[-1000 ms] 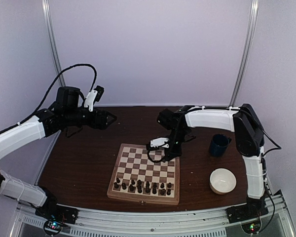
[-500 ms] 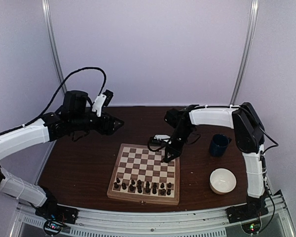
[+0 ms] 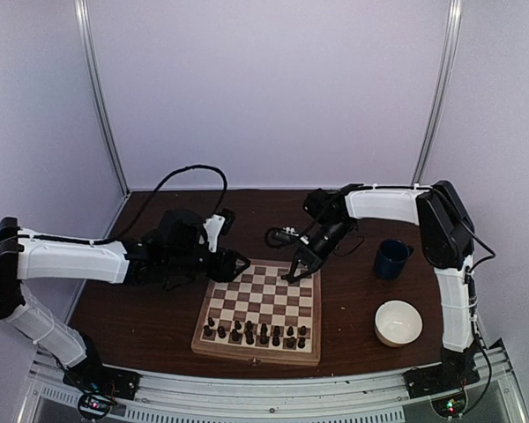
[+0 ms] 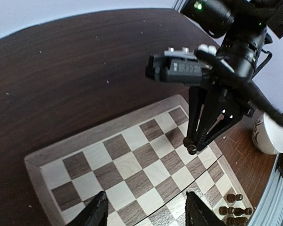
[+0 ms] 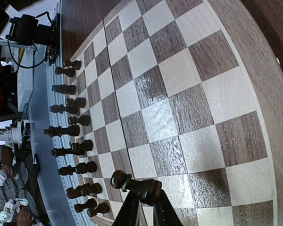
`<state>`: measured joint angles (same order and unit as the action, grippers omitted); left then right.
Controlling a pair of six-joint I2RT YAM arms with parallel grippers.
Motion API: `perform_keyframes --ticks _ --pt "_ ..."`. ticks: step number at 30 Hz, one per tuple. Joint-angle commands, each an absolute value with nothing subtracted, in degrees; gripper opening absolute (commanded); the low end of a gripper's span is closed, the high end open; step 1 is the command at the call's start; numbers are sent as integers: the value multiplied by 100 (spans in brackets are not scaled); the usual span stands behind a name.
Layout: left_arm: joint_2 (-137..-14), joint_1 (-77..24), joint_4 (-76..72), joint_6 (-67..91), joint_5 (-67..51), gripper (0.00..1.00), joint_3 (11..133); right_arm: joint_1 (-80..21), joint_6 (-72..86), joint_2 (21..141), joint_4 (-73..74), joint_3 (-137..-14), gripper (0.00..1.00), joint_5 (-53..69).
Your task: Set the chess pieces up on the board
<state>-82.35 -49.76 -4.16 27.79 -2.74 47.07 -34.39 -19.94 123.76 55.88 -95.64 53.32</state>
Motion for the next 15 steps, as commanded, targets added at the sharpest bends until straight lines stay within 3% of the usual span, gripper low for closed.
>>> perform_keyframes --ticks 1,15 --pt "-8729 -5219 -1565 3574 -205 55 4879 -3450 -1737 12124 5409 -9606 12 5743" --pt "-10019 -5352 -1652 4853 -521 41 5758 -3458 -1414 11857 5116 -9474 12 5750"
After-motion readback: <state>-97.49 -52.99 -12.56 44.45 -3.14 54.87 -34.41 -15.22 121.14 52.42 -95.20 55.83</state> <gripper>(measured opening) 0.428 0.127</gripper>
